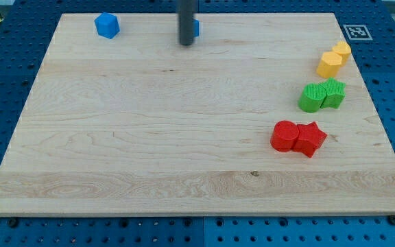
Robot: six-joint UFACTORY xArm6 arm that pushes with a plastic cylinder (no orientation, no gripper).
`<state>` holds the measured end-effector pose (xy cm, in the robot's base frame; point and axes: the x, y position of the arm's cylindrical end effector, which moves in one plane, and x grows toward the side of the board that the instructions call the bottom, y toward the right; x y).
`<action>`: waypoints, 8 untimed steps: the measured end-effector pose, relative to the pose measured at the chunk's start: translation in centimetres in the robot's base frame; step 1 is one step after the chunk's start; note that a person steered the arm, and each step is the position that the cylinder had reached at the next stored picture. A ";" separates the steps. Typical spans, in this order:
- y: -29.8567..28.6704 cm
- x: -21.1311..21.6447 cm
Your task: Move the blue triangle to the right of the blue cube
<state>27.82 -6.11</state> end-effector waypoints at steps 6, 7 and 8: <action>-6.4 -3.5; -6.8 -3.5; -2.1 -3.7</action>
<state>24.14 -8.23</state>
